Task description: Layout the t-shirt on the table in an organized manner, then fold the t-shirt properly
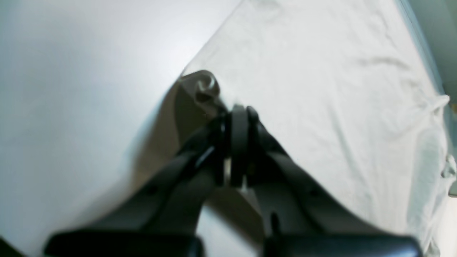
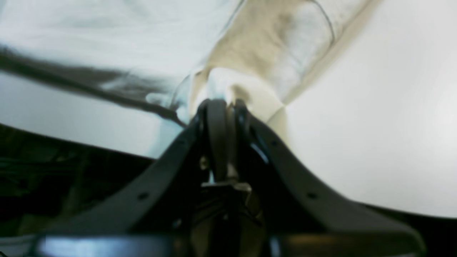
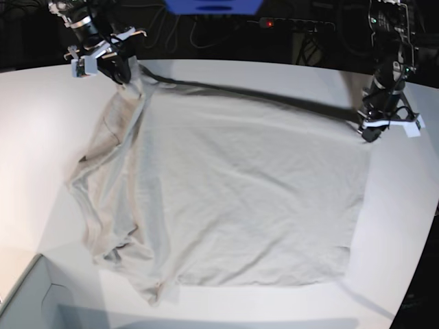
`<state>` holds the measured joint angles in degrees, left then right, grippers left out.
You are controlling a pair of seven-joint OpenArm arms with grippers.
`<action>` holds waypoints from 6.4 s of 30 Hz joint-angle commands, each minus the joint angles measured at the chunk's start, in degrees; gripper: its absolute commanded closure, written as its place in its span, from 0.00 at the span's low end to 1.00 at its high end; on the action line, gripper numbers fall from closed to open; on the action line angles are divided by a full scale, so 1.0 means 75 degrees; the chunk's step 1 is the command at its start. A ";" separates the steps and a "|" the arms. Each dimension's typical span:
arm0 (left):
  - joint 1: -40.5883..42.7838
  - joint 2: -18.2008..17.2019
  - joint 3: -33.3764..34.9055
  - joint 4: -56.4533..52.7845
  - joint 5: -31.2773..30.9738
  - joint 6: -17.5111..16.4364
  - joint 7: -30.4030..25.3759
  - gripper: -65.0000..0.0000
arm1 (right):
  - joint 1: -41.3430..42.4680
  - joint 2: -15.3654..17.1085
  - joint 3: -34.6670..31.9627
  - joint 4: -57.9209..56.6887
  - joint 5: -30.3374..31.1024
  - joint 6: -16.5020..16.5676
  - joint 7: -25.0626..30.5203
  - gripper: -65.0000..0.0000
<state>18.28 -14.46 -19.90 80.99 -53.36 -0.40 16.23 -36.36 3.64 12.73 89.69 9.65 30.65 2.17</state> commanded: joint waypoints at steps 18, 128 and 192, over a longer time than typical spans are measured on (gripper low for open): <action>0.0991 -0.0082 -0.0037 0.0694 -0.0053 -0.0093 -0.0130 0.51 | -0.0374 -0.0831 0.0313 0.1175 0.0114 0.0033 0.0173 0.47; -0.0639 -0.0106 0.0796 0.0811 -0.0041 -0.0011 -0.0130 0.16 | 0.0165 -0.1323 0.3184 0.1023 0.0806 -0.0518 -0.2007 0.65; 0.0241 -0.0153 0.0163 -0.0724 0.0029 -0.0022 -0.0130 1.00 | 0.0493 -0.1054 0.2669 0.0976 0.0770 -0.0518 -0.2078 0.64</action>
<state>20.16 -14.90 -18.31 74.65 -52.95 -0.23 15.97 -32.29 -4.67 32.60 96.12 14.87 26.83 -14.46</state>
